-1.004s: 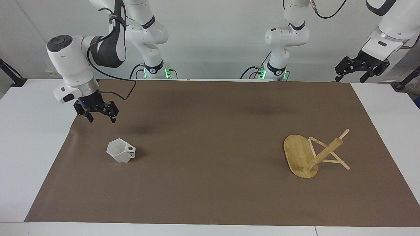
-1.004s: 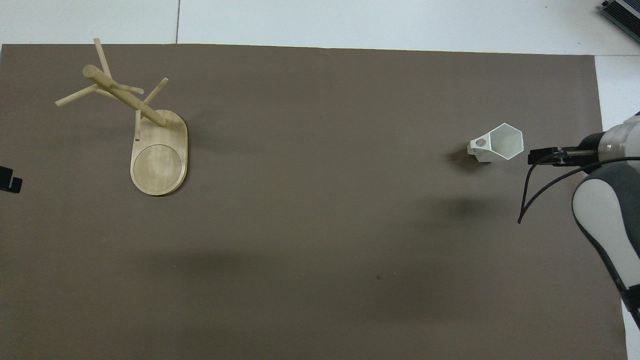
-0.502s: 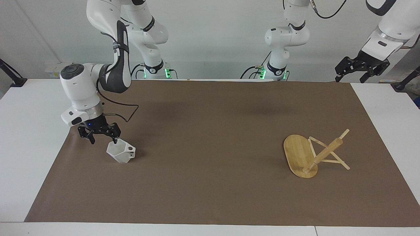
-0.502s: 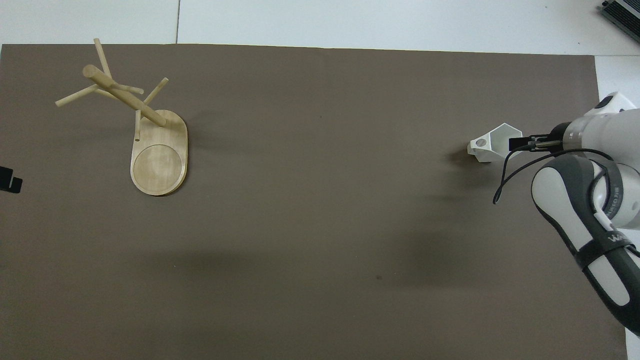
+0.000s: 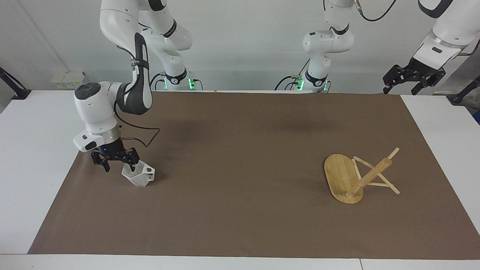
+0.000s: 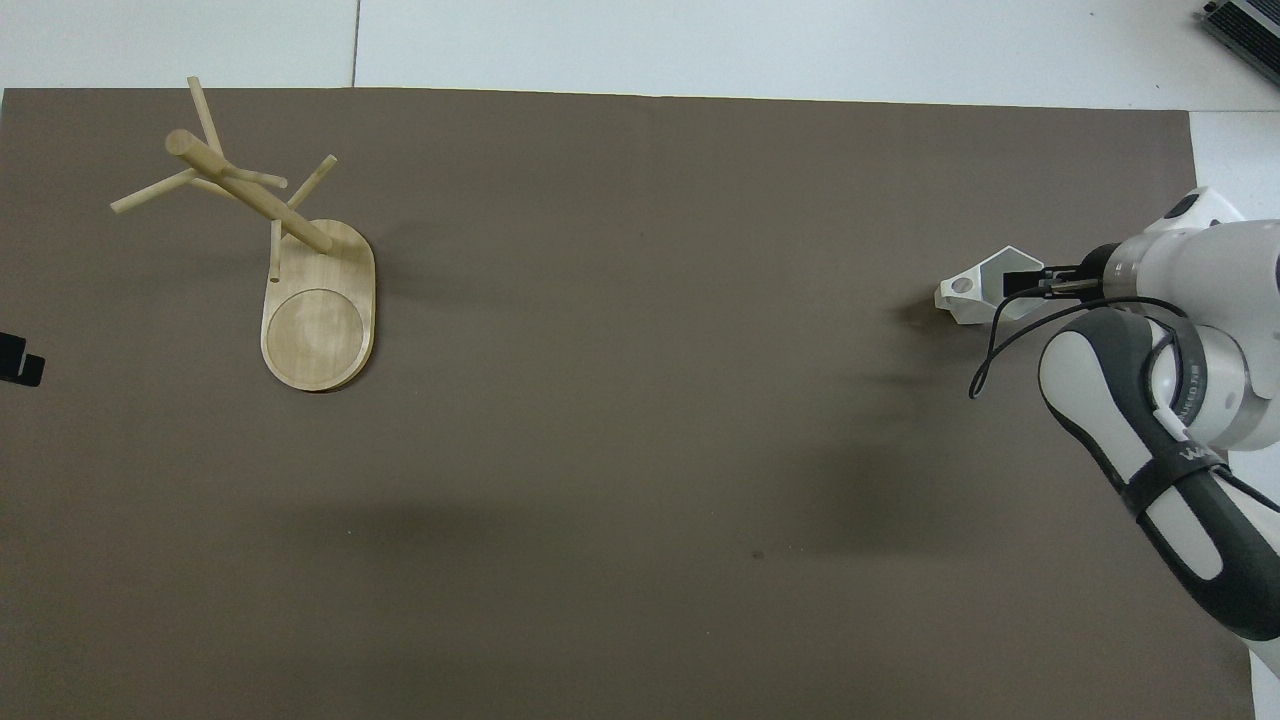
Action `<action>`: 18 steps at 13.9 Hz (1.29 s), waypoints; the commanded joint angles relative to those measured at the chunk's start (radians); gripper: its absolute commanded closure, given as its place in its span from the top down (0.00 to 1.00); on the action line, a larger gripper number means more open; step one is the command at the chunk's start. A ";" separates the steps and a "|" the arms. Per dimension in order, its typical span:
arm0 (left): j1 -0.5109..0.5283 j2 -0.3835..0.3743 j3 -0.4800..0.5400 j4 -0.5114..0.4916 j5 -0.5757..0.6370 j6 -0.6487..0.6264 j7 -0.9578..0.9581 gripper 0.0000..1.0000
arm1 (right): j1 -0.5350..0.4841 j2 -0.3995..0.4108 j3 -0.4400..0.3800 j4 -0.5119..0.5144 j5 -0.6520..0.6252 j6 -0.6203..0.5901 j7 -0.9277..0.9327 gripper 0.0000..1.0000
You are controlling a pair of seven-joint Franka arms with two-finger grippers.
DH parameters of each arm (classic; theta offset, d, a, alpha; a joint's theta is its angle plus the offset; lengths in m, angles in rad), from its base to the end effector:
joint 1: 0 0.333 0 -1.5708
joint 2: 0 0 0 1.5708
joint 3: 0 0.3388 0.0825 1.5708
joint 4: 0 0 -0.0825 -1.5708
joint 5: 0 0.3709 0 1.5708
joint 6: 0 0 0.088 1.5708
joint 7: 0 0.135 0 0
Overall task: Hang cup on rack
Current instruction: 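Close the right gripper on the white cup's handle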
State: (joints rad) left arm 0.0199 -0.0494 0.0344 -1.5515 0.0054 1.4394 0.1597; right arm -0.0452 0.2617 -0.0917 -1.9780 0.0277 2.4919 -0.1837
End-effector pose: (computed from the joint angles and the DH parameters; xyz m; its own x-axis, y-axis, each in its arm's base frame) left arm 0.5086 0.0289 0.6430 0.9925 -0.1048 -0.0625 -0.1046 -0.9945 0.0063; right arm 0.6229 -0.0827 0.3655 0.9685 0.0379 0.2462 0.0270 -0.9985 0.0477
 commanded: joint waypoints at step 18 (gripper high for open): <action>-0.003 -0.021 0.001 -0.022 0.010 -0.005 0.003 1.00 | -0.005 0.002 0.020 0.016 0.074 -0.085 -0.002 0.00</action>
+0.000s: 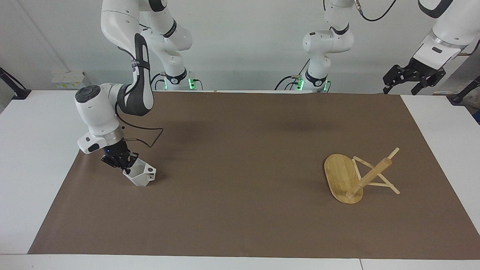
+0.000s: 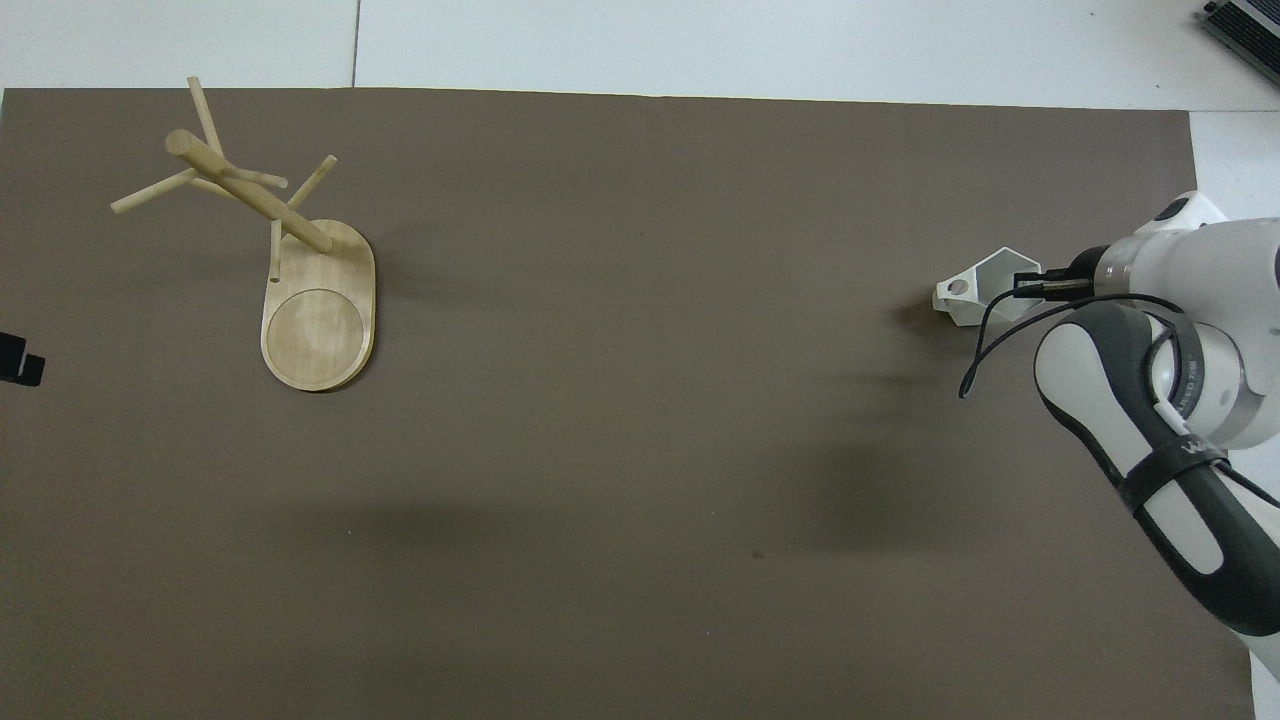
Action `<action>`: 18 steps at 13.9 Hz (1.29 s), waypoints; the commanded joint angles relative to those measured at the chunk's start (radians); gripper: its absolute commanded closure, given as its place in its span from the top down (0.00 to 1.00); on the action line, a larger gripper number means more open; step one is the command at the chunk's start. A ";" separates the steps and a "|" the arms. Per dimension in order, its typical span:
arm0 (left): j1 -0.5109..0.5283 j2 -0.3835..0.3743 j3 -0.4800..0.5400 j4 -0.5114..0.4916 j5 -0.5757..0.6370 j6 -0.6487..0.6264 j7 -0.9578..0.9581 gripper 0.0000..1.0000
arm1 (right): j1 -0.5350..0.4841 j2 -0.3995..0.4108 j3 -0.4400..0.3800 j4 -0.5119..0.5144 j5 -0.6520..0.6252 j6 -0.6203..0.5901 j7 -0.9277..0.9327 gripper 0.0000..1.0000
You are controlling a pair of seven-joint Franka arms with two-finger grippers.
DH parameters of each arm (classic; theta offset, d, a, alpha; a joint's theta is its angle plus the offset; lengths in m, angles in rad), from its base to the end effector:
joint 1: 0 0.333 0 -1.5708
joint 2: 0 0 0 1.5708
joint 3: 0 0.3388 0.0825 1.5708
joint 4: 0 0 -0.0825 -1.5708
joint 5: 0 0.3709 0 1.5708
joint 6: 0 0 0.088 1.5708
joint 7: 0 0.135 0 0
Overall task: Hang cup on rack
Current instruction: 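Close the right gripper on the white cup's handle, then lift the white cup off the table with the right gripper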
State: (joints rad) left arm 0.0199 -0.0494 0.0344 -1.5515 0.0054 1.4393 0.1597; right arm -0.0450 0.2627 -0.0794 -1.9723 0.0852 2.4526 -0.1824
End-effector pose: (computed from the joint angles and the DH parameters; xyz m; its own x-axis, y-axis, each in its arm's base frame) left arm 0.5086 0.0289 0.6430 0.9925 -0.1048 -0.0626 -0.1046 -0.9945 0.0063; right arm 0.6213 -0.0738 0.3628 0.9754 0.0023 0.2206 0.0039 -1.0000 -0.0066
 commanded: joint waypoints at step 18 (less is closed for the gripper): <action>0.031 -0.045 0.009 -0.093 -0.140 0.142 0.392 1.00 | -0.006 -0.227 -0.002 0.434 0.005 -0.875 0.041 0.00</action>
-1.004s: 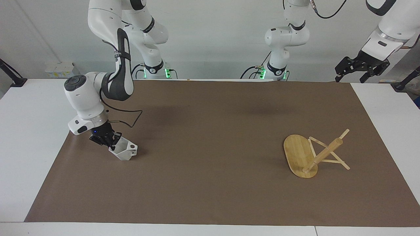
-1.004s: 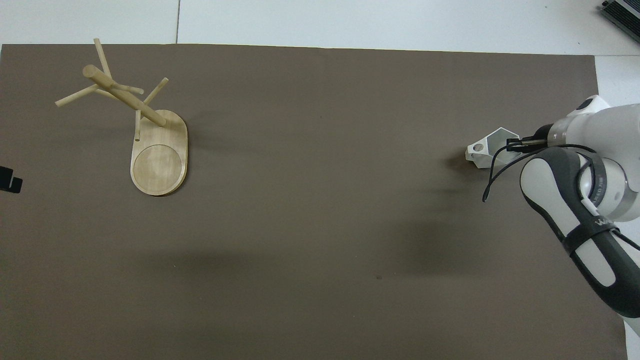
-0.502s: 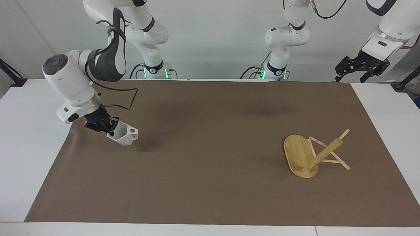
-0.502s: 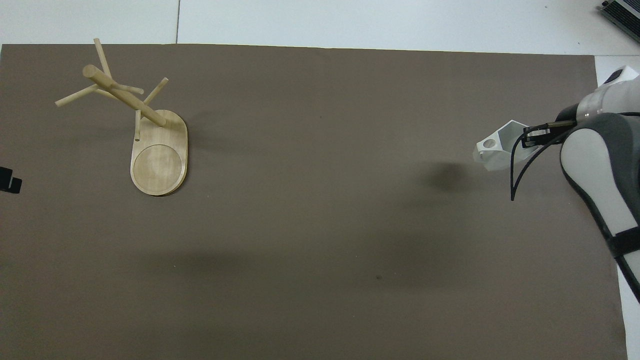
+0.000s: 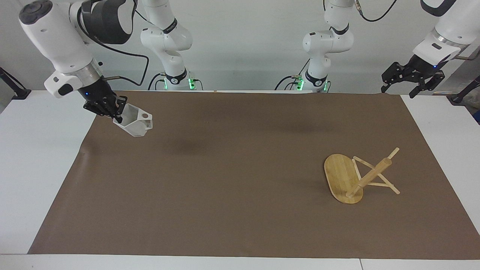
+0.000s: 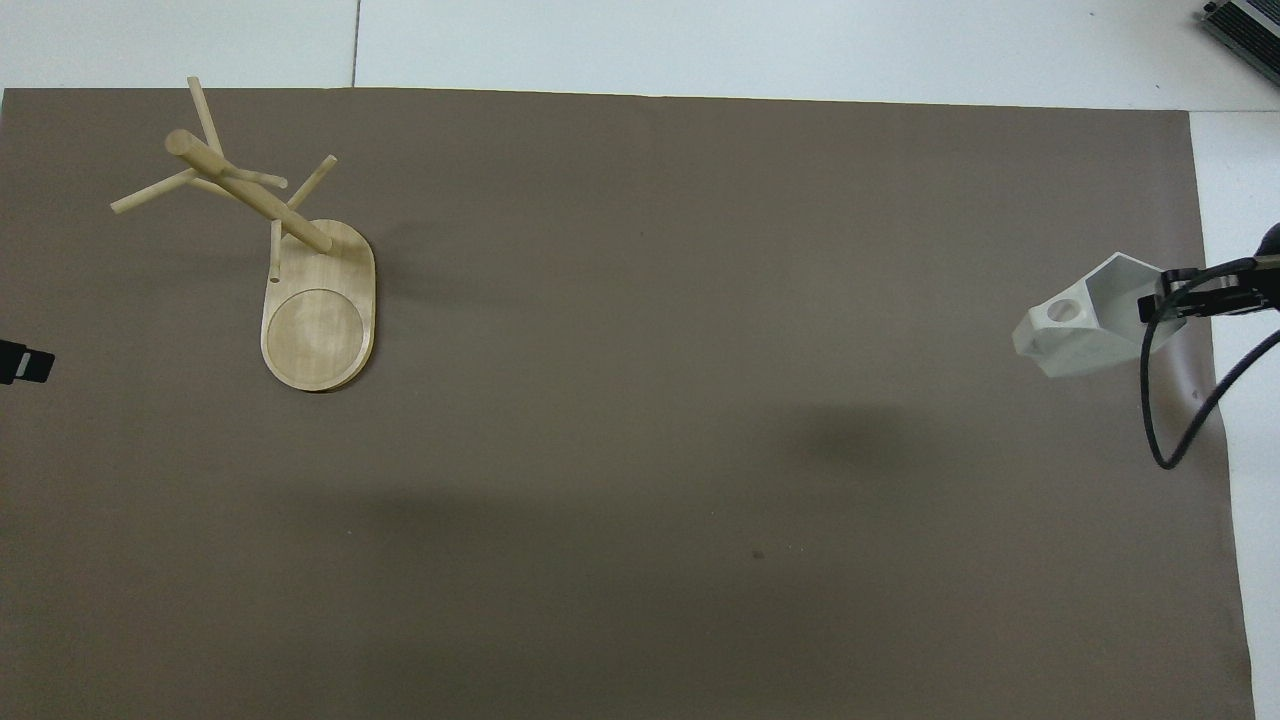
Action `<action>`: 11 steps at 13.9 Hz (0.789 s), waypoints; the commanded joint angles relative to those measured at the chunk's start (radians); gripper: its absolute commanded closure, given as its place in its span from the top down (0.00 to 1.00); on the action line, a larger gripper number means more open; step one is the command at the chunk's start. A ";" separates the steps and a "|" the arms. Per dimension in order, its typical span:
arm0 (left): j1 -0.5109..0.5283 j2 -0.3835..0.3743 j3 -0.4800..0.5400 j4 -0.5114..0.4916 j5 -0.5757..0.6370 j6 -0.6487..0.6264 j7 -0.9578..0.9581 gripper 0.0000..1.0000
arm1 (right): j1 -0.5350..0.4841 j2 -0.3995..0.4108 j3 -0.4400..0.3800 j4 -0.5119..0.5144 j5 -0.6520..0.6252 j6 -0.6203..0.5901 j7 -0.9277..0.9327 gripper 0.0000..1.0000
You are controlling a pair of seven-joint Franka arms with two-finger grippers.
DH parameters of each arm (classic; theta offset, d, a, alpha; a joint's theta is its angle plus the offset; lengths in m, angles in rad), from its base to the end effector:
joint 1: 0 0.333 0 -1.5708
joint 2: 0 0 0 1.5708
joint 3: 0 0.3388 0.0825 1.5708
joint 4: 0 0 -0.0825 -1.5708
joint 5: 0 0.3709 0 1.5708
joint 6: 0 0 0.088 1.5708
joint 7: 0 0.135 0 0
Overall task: Hang cup on rack
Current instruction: 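Lift the white cup off the table with the right gripper, then carry the cup toward the left gripper while the left gripper approaches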
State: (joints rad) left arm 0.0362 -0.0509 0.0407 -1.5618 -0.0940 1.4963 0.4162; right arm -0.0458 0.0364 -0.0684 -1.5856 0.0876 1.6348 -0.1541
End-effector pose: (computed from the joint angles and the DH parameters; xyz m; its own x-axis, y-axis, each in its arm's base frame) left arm 0.5159 0.0271 0.6445 0.9409 -0.3376 0.0256 -0.3385 -0.9363 0.0934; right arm 0.5569 -0.0518 0.5986 0.9991 0.0339 0.0255 0.0358 -0.9960 -0.0820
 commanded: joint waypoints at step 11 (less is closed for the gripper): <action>0.042 -0.092 0.001 -0.190 -0.321 0.122 0.738 1.00 | -0.003 -0.058 0.065 0.035 0.401 -0.121 0.095 0.00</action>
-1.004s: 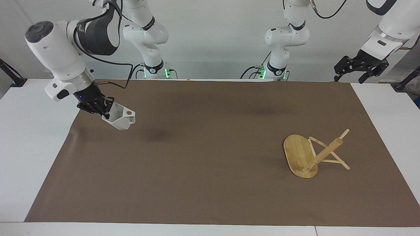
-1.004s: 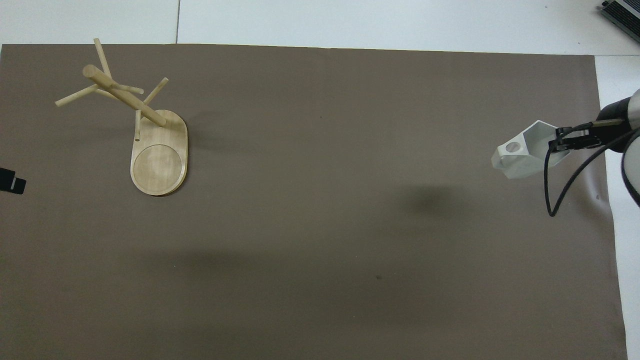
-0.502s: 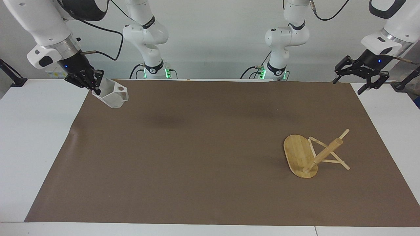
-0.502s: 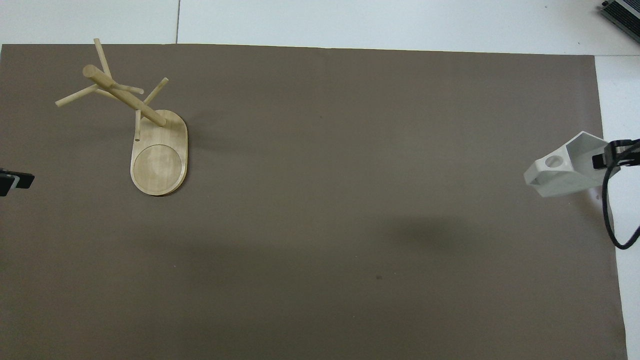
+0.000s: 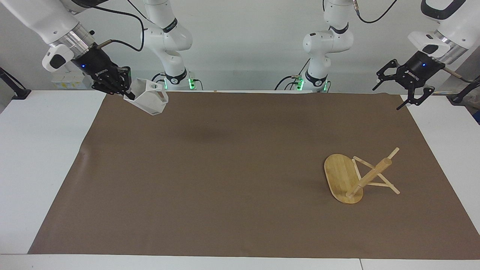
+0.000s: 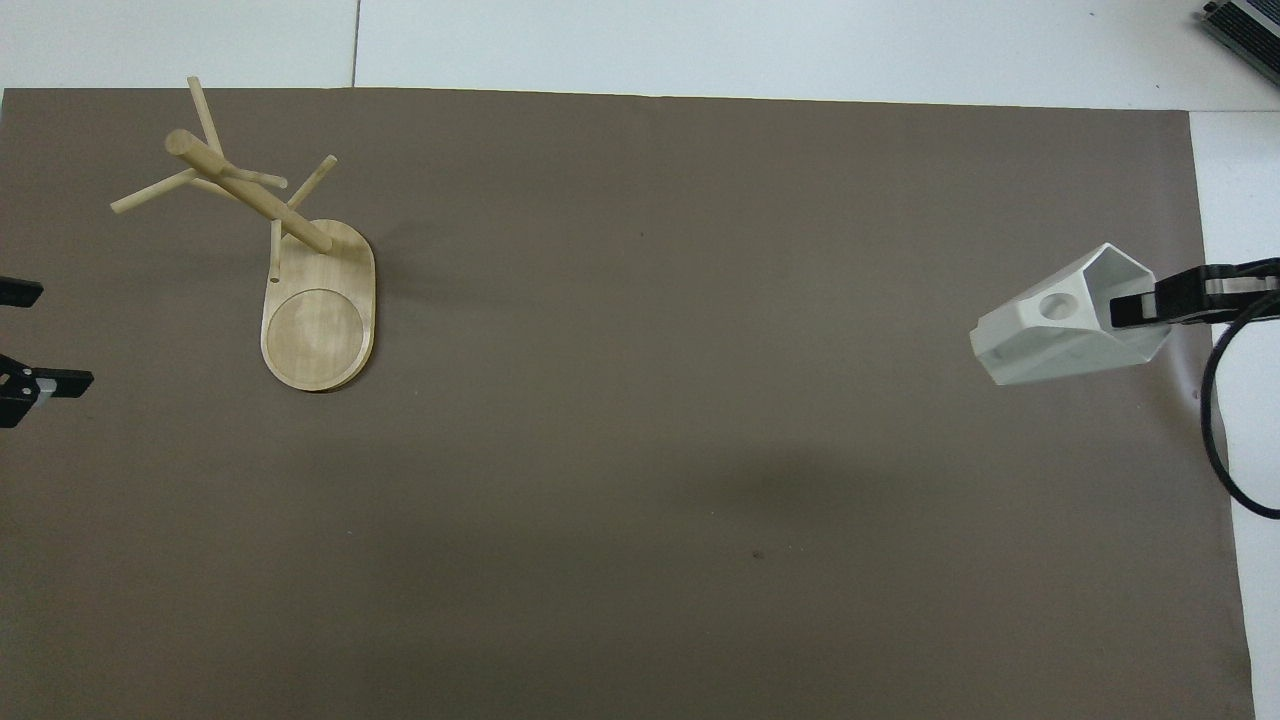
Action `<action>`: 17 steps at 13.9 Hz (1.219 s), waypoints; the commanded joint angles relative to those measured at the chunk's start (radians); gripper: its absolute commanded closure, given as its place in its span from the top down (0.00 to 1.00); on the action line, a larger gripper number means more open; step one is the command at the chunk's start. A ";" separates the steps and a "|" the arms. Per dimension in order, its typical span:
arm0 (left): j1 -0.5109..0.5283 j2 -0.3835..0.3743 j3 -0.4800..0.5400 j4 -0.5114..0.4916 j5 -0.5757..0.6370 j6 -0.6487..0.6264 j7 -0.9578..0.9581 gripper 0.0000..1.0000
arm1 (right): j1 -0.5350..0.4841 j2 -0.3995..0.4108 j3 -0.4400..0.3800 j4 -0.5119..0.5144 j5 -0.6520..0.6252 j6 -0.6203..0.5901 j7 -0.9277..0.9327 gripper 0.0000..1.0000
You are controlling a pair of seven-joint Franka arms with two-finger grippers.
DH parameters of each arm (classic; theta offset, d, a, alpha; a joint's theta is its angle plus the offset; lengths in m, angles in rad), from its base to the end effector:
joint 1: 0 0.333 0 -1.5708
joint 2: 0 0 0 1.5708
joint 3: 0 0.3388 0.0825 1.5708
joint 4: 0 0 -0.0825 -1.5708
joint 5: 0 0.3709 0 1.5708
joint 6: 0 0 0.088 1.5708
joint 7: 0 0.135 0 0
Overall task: Hang cup on rack
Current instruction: 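Carry the cup toward the left gripper while the left gripper approaches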
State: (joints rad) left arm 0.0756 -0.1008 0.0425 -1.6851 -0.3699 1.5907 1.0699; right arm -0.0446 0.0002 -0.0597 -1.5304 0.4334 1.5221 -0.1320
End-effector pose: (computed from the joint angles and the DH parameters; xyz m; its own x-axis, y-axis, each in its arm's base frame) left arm 0.5110 0.0133 0.6306 0.5768 -0.7504 0.3229 -0.8154 -0.5531 0.1712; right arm 0.5394 0.0023 0.6462 0.9980 0.0360 0.0513 0.0541 -0.9075 -0.4165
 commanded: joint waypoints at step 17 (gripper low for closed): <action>-0.154 -0.181 -0.016 -0.344 -0.397 0.254 0.448 1.00 | -0.004 -0.022 0.497 -0.298 0.318 0.579 0.290 0.00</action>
State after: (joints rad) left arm -0.0251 -0.2200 0.0158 -1.9282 -0.7430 1.7387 1.4428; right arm -0.0329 -0.0323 0.3912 -1.8211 0.7118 2.0476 0.1092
